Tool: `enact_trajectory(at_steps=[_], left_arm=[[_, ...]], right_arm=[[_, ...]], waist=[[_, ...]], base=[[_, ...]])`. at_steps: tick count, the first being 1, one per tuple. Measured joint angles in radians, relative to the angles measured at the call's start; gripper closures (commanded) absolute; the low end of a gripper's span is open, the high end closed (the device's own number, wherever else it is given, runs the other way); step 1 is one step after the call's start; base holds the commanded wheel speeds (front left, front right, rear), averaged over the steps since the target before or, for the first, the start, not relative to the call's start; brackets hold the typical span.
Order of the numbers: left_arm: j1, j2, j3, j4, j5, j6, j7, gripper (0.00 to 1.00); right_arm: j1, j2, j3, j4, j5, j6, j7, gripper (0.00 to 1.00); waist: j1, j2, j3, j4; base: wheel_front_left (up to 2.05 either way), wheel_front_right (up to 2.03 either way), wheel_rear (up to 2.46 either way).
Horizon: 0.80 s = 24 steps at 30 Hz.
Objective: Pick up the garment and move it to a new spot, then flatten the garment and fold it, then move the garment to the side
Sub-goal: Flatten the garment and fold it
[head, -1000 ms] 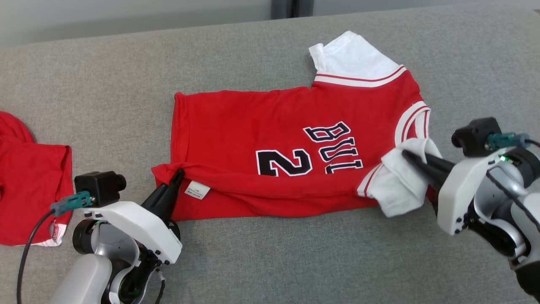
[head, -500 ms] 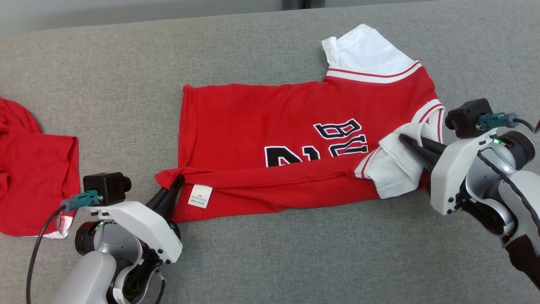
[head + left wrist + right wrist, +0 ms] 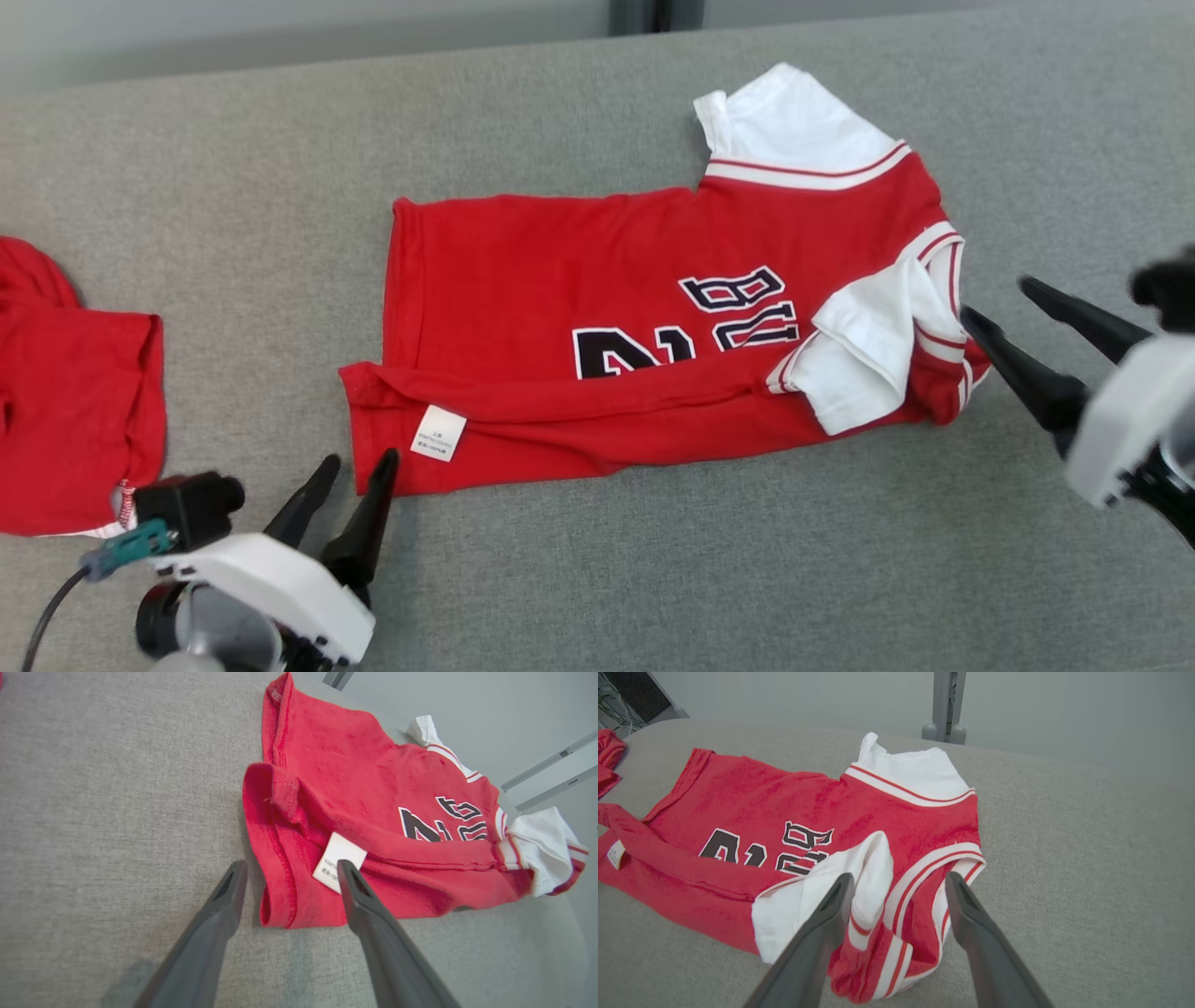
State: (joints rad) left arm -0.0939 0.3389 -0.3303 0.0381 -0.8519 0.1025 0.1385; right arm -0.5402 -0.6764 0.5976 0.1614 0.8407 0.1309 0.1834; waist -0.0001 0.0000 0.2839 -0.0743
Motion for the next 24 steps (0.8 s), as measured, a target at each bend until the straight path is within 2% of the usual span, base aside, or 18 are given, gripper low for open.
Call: enact_trajectory(at_steps=[3,5,10,15,24], left_arm=[[0.065,0.016,0.025,-0.070,-0.007,0.028,-0.012,0.00],[0.079,0.025,0.028,-0.088,-0.001,0.042,-0.015,0.00],[0.060,0.009,0.019,-0.116,-0.001,0.046,-0.015,0.00],[0.045,0.003,0.014,-0.118,-0.002,0.044,-0.012,0.00],[0.046,-0.001,0.014,-0.120,-0.020,0.045,-0.006,0.00]], right_arm=[[0.113,-0.049,-0.078,-0.059,0.005,0.000,0.001,0.00],[0.190,-0.047,-0.121,-0.080,0.004,0.000,0.000,0.00],[0.297,0.006,-0.202,-0.086,-0.072,0.000,-0.012,0.00],[0.321,0.084,-0.222,-0.107,-0.122,0.000,0.001,0.00],[0.343,0.106,-0.276,-0.177,-0.205,0.000,0.002,0.00]], waist=[[0.0000,0.0000,0.031,-0.002],[0.0000,0.0000,0.058,-0.002],[0.0000,0.0000,0.121,0.005],[0.0000,0.0000,0.134,0.010],[0.0000,0.0000,0.105,0.010]], base=[[0.00,0.00,0.00],[0.00,0.00,0.00],[0.00,0.00,0.00],[0.00,0.00,0.00],[0.00,0.00,0.00]])
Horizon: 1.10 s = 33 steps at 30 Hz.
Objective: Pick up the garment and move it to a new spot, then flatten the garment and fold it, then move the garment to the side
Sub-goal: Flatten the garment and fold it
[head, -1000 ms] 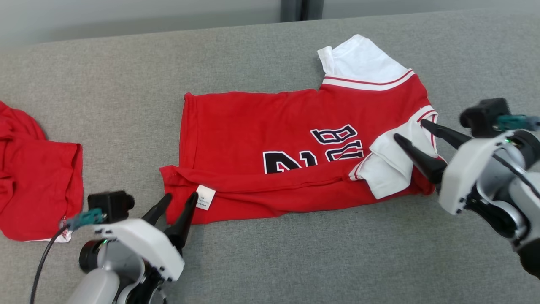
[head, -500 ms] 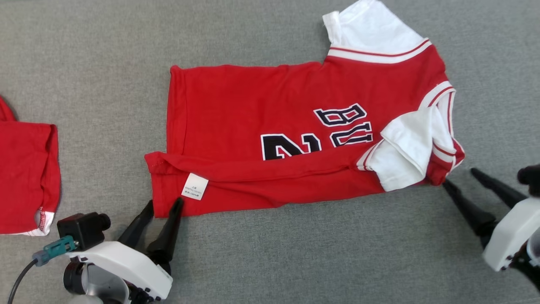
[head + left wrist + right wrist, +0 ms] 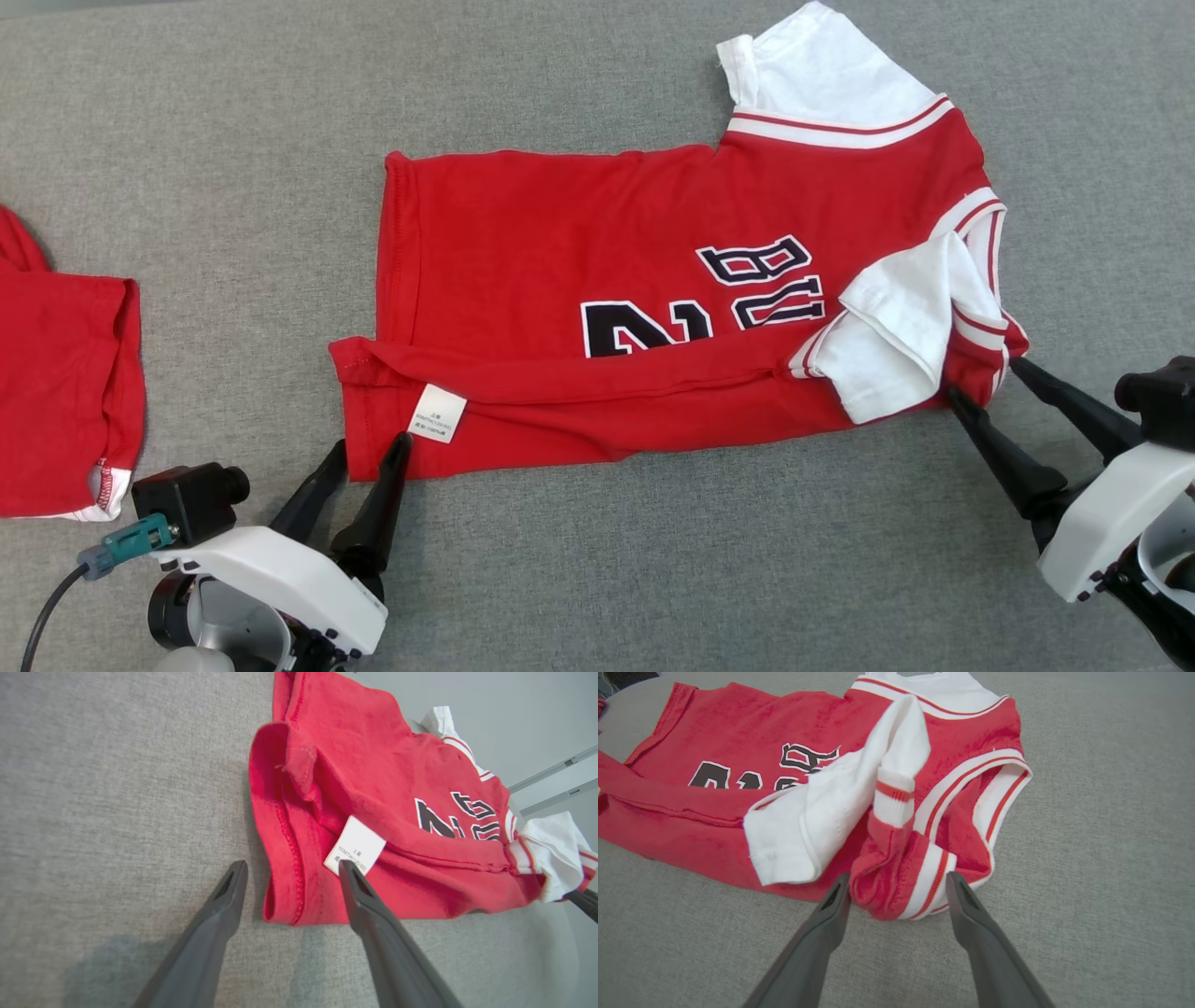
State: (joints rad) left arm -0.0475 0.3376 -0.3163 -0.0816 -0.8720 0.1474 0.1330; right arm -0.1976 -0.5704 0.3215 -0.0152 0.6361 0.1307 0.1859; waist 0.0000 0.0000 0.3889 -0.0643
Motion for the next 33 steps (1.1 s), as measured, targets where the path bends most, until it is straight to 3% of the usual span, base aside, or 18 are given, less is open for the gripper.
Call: enact_trajectory(at_steps=[19,20,23,24,25,26,27,28,29,33], left_arm=[[-0.024,-0.005,-0.021,-0.007,-0.011,-0.016,0.018,0.00],[-0.025,-0.006,-0.024,-0.007,-0.014,-0.021,0.023,0.05],[-0.028,-0.010,-0.030,-0.007,-0.021,-0.029,0.027,0.53],[-0.030,-0.010,-0.031,-0.007,-0.023,-0.032,0.029,0.57],[-0.032,-0.013,-0.032,-0.006,-0.031,-0.034,0.030,0.71],[-0.034,-0.015,-0.033,-0.004,-0.037,-0.038,0.030,0.99],[-0.034,-0.017,-0.035,-0.002,-0.042,-0.042,0.031,1.00],[-0.034,-0.017,-0.038,-0.001,-0.047,-0.051,0.036,1.00],[-0.034,-0.017,-0.042,0.001,-0.053,-0.059,0.040,1.00],[-0.029,-0.021,-0.043,-0.001,-0.083,-0.089,0.043,1.00]], right_arm=[[-0.055,0.015,-0.021,0.068,-0.080,0.000,0.016,0.00],[-0.060,0.016,-0.016,0.076,-0.079,0.000,0.016,0.00],[-0.071,0.016,-0.004,0.100,-0.076,0.000,0.016,0.00],[-0.074,0.017,-0.002,0.106,-0.070,0.000,0.014,0.00],[-0.077,0.017,-0.001,0.112,-0.064,0.000,0.010,0.00],[-0.079,0.019,0.000,0.118,-0.049,0.000,0.010,0.00],[-0.079,0.022,0.002,0.122,-0.027,0.000,0.011,0.45],[-0.079,0.023,0.009,0.125,-0.013,0.000,0.016,0.68],[-0.079,0.018,0.019,0.125,0.001,0.000,0.023,1.00],[-0.071,-0.018,0.043,0.109,0.095,0.000,0.053,1.00]], waist=[[0.0000,0.0000,0.027,0.021],[0.0000,0.0000,0.028,0.023],[0.0000,0.0000,0.032,0.027],[0.0000,0.0000,0.033,0.029],[0.0000,0.0000,0.034,0.031],[0.0000,0.0000,0.034,0.033],[0.0000,0.0000,0.034,0.034],[0.0000,0.0000,0.033,0.035],[0.0000,0.0000,0.033,0.035],[0.0000,0.0000,0.025,0.036]], base=[[0.00,0.00,0.00],[0.00,0.00,0.00],[0.00,0.00,0.00],[0.00,0.00,0.00],[0.00,0.00,0.00],[0.00,0.00,0.00],[0.00,0.00,0.00],[0.00,0.00,0.00],[0.00,0.00,0.00],[0.00,0.00,0.00]])
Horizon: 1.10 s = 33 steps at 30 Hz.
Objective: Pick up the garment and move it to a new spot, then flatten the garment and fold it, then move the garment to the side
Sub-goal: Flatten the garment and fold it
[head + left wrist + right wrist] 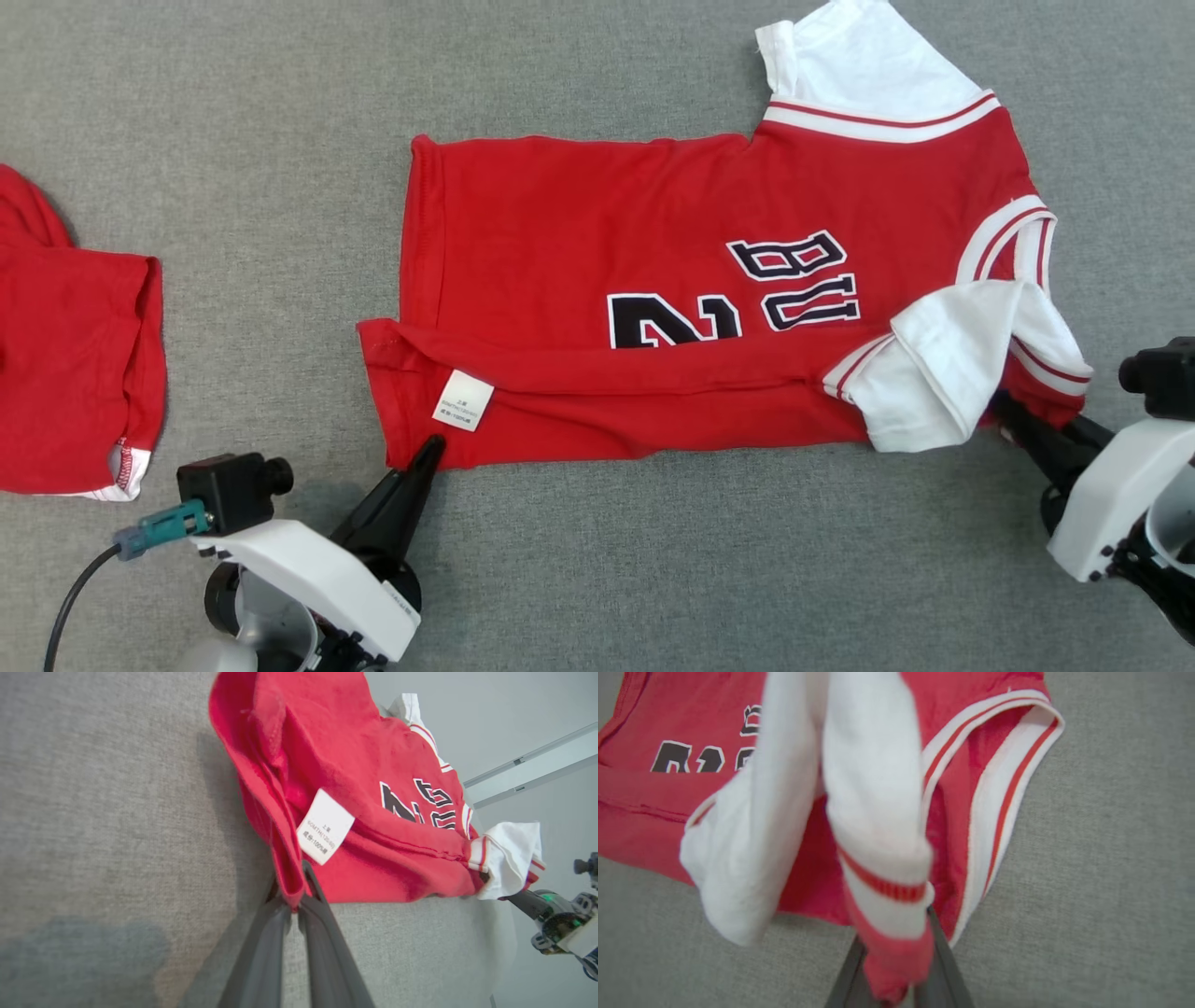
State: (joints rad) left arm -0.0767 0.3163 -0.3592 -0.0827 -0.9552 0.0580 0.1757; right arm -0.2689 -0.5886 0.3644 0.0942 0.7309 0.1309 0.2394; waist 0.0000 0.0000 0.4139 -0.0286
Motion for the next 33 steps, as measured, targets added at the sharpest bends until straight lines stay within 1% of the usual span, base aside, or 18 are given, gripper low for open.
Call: enact_trajectory(at_steps=[3,8,12,16,22,23,24,25,27,28,29,31,33], left_arm=[[0.019,0.004,0.014,-0.012,-0.032,-0.011,0.002,1.00],[0.068,0.027,0.043,-0.061,-0.076,-0.023,0.009,1.00],[0.118,0.045,0.047,-0.106,-0.085,-0.023,0.017,1.00],[0.185,0.039,0.028,-0.135,-0.085,-0.016,0.008,1.00],[0.262,-0.017,-0.023,-0.121,-0.081,-0.013,-0.031,1.00],[0.262,-0.017,-0.023,-0.121,-0.081,-0.013,-0.031,1.00],[0.272,-0.026,-0.028,-0.120,-0.081,-0.013,-0.040,1.00],[0.284,-0.032,-0.032,-0.120,-0.081,-0.013,-0.049,1.00],[0.305,-0.038,-0.032,-0.122,-0.070,-0.007,-0.069,0.99],[0.316,-0.039,-0.024,-0.123,-0.067,0.002,-0.081,0.59],[0.326,-0.035,-0.019,-0.128,-0.062,0.008,-0.089,0.00],[0.340,-0.019,-0.013,-0.142,-0.030,0.027,-0.100,0.00],[0.340,0.021,-0.004,-0.165,0.010,0.048,-0.100,0.00]], right_arm=[[0.020,-0.051,-0.003,-0.030,0.081,0.000,0.037,1.00],[0.065,-0.155,-0.050,-0.070,0.215,0.000,0.128,1.00],[0.106,-0.222,-0.064,-0.093,0.287,0.000,0.212,1.00],[0.152,-0.261,-0.056,-0.103,0.313,0.001,0.258,1.00],[0.223,-0.264,-0.058,-0.077,0.337,0.000,0.266,1.00],[0.223,-0.264,-0.058,-0.077,0.337,0.000,0.266,0.69],[0.231,-0.266,-0.069,-0.074,0.336,0.000,0.258,0.10],[0.239,-0.271,-0.082,-0.068,0.334,0.000,0.252,0.00],[0.260,-0.288,-0.103,-0.057,0.332,0.000,0.251,0.00],[0.267,-0.296,-0.121,-0.049,0.324,0.000,0.245,0.00],[0.270,-0.303,-0.144,-0.045,0.315,0.000,0.233,0.00],[0.267,-0.308,-0.187,-0.048,0.314,0.000,0.217,0.00],[0.260,-0.309,-0.215,-0.062,0.307,0.000,0.208,0.00]], waist=[[0.0000,0.0000,-0.014,-0.002],[0.0000,0.0000,-0.043,-0.010],[0.0000,0.0000,-0.061,-0.018],[0.0000,0.0000,-0.067,-0.020],[0.0000,0.0000,-0.069,-0.007],[0.0000,0.0000,-0.069,-0.007],[0.0000,0.0000,-0.069,-0.005],[0.0000,0.0000,-0.070,-0.004],[0.0000,0.0000,-0.072,-0.002],[0.0000,0.0000,-0.073,-0.001],[0.0000,0.0000,-0.074,-0.002],[0.0000,0.0000,-0.075,-0.002],[0.0000,0.0000,-0.074,-0.001]], base=[[0.00,0.00,0.00],[0.00,0.00,0.00],[0.00,0.00,0.00],[0.00,0.00,0.00],[0.00,0.00,0.00],[0.00,0.00,0.00],[0.00,0.00,0.00],[0.00,0.00,0.00],[0.00,0.00,0.00],[0.00,0.00,0.00],[0.00,0.00,0.00],[0.00,0.00,0.00],[0.00,0.00,0.00]])
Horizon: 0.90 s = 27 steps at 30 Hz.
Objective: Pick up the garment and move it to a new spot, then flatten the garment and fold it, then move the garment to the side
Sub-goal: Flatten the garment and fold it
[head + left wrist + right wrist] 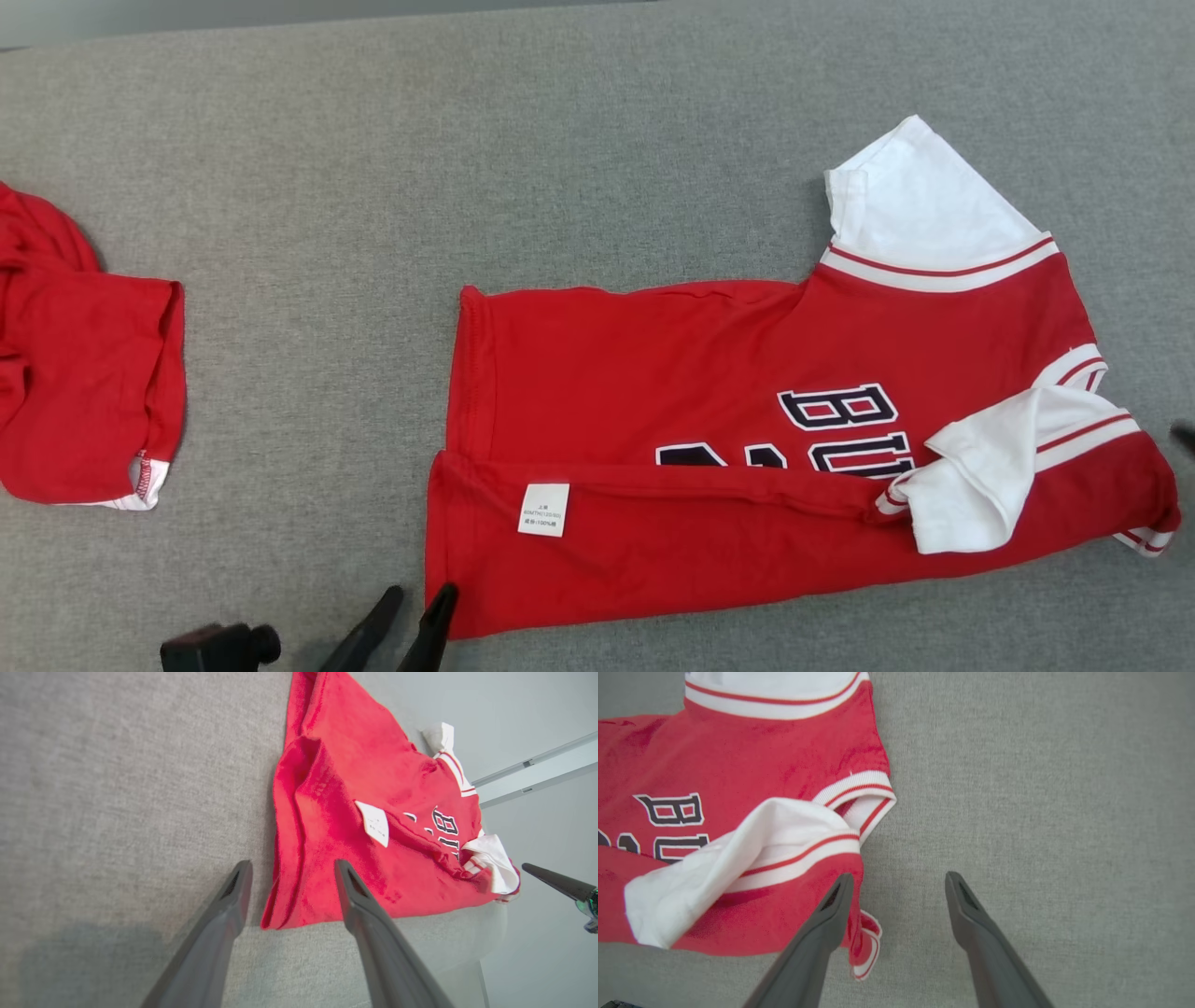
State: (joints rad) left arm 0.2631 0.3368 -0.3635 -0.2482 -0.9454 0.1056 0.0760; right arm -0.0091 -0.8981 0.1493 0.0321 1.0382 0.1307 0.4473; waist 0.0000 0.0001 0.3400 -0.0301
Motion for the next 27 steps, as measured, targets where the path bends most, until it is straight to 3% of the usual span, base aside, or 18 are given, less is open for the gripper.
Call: enact_trajectory(at_steps=[3,7,10,13,18,27], left_arm=[[-0.014,0.039,0.003,-0.069,0.033,0.012,0.029,0.00],[-0.110,0.069,0.013,-0.157,0.048,0.017,0.079,0.00],[-0.249,0.086,0.022,-0.138,0.084,0.030,0.123,0.00],[-0.401,0.090,-0.005,-0.065,0.144,0.042,0.181,0.00],[-0.596,0.063,-0.046,0.051,0.160,0.024,0.252,0.00],[-0.776,-0.027,-0.110,0.199,0.148,-0.035,0.292,0.00]], right_arm=[[-0.070,0.009,-0.041,-0.028,-0.019,0.000,-0.013,0.00],[-0.181,0.036,-0.023,-0.073,-0.049,0.000,0.027,0.00],[-0.319,0.063,-0.007,-0.061,-0.126,0.000,0.037,0.00],[-0.458,0.130,0.050,-0.009,-0.202,0.000,0.058,0.00],[-0.670,0.235,0.146,0.122,-0.305,0.000,0.084,0.00],[-0.918,0.299,0.226,0.372,-0.407,0.000,0.063,0.00]], waist=[[0.0000,0.0000,0.013,-0.004],[0.0000,0.0000,0.038,-0.007],[0.0000,0.0000,0.071,-0.003],[0.0000,-0.0001,0.112,0.002],[0.0000,-0.0001,0.182,0.013],[0.0001,0.0000,0.249,0.093]], base=[[0.00,0.00,0.00],[0.00,0.00,0.00],[0.00,0.00,0.00],[0.00,0.00,0.00],[0.00,0.00,0.00],[0.00,0.00,0.00]])
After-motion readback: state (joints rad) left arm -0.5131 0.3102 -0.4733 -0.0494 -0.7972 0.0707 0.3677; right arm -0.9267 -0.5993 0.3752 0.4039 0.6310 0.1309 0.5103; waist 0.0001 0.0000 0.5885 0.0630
